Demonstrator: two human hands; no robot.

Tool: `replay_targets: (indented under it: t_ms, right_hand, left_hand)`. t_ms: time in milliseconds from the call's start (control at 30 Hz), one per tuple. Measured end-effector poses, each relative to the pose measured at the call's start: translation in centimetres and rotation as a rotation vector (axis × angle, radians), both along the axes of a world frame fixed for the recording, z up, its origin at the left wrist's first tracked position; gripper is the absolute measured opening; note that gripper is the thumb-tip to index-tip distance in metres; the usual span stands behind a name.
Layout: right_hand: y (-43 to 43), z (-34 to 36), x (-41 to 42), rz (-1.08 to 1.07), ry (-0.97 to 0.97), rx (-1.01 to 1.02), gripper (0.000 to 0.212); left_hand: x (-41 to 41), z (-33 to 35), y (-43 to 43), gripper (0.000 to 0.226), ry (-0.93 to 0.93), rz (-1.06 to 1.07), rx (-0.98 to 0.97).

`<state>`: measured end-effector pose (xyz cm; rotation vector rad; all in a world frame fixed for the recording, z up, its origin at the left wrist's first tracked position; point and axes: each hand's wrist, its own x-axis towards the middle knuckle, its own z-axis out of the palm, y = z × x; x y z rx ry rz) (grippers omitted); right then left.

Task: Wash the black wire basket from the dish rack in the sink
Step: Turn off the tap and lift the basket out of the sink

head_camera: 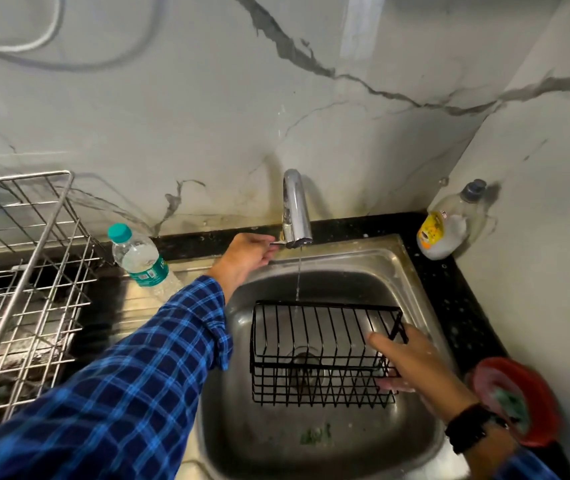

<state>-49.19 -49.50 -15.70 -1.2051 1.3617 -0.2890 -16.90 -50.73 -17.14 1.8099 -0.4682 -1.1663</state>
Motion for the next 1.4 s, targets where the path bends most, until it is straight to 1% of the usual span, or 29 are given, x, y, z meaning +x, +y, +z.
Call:
replay_targets:
  t_ms: [333, 433, 533, 633, 733, 800, 900, 1000, 1033, 1067, 1100, 1167, 1200, 1233, 1267, 1300, 1333, 1367, 1400]
  right_hand:
    - [0.8, 1.2, 0.2, 0.022, 0.019, 0.017, 0.096]
    - [0.8, 1.2, 0.3, 0.023, 0.03, 0.006, 0.095]
    - [0.7, 1.1, 0.2, 0.036, 0.06, 0.001, 0.096]
    - [0.6, 0.7, 0.1, 0.033, 0.059, -0.001, 0.096]
    - [0.6, 0.7, 0.0, 0.02, 0.048, -0.021, 0.097]
    - [0.7, 0.7, 0.0, 0.016, 0.038, -0.034, 0.097]
    - [1.0, 0.8, -0.4, 0.019, 0.015, -0.037, 0.1]
    - [1.4, 1.4, -0.8, 0.027, -0.036, -0.058, 0.103]
    - [1.5, 1.6, -1.0, 0.026, -0.05, -0.062, 0.104]
    - [1.8, 2.0, -1.2, 0.018, -0.064, -0.078, 0.106]
    - [2.1, 2.2, -1.6, 0.009, -0.079, -0.082, 0.11]
    - [2.7, 3.0, -1.6, 0.002, -0.093, -0.081, 0.118]
    - [3.1, 3.8, -1.4, -0.003, -0.114, -0.083, 0.112]
    - [3.7, 4.6, -0.8, 0.016, -0.124, -0.082, 0.098]
    - [4.1, 5.1, -0.4, 0.029, -0.15, -0.107, 0.079]
    - [4.4, 5.8, 0.0, 0.028, -0.162, -0.158, 0.061]
    - [4.9, 7.1, 0.4, 0.035, -0.187, -0.219, 0.051]
    - [5.5, 8.7, 0.8, 0.058, -0.237, -0.288, 0.049]
    - [6.3, 10.4, 1.5, 0.08, -0.28, -0.332, 0.054]
  left_hand:
    - [-1.0, 0.8, 1.1, 0.031, 0.055, 0.109, -0.014]
    - [-1.1, 1.3, 1.0, 0.031, 0.024, 0.115, -0.074]
    - [-2.0, 2.3, 0.4, 0.036, -0.084, -0.038, -0.134]
    - [-3.4, 3.5, 0.1, 0.037, -0.146, -0.221, -0.136]
    - [-3.7, 4.4, 0.8, 0.059, -0.153, -0.316, -0.115]
    - [-3.6, 4.3, 1.8, 0.067, -0.186, -0.363, -0.09]
    - [-3.6, 3.4, 4.3, 0.064, -0.271, -0.322, -0.02]
    - [-3.9, 3.9, 9.1, 0.046, -0.384, -0.266, 0.099]
    - [-4.0, 4.0, 11.1, 0.045, -0.386, -0.227, 0.14]
    - [-4.4, 4.2, 13.3, 0.05, -0.338, -0.183, 0.186]
    - [-4.9, 4.6, 15.3, 0.062, -0.237, -0.155, 0.238]
    - [-6.2, 5.7, 18.9, 0.097, 0.022, -0.138, 0.29]
    - [-6.8, 6.3, 19.9, 0.11, 0.129, -0.139, 0.262]
    - [-7.0, 7.2, 21.1, 0.114, 0.183, -0.129, 0.209]
    - [-7.2, 8.5, 22.0, 0.11, 0.195, -0.13, 0.15]
    - [-7.3, 10.1, 22.8, 0.1, 0.172, -0.131, 0.094]
    - [-7.4, 12.1, 23.6, 0.085, 0.128, -0.121, 0.029]
    - [-7.3, 13.8, 24.3, 0.073, 0.079, -0.11, -0.038]
    - [-6.9, 15.6, 25.4, 0.065, 0.03, -0.089, -0.105]
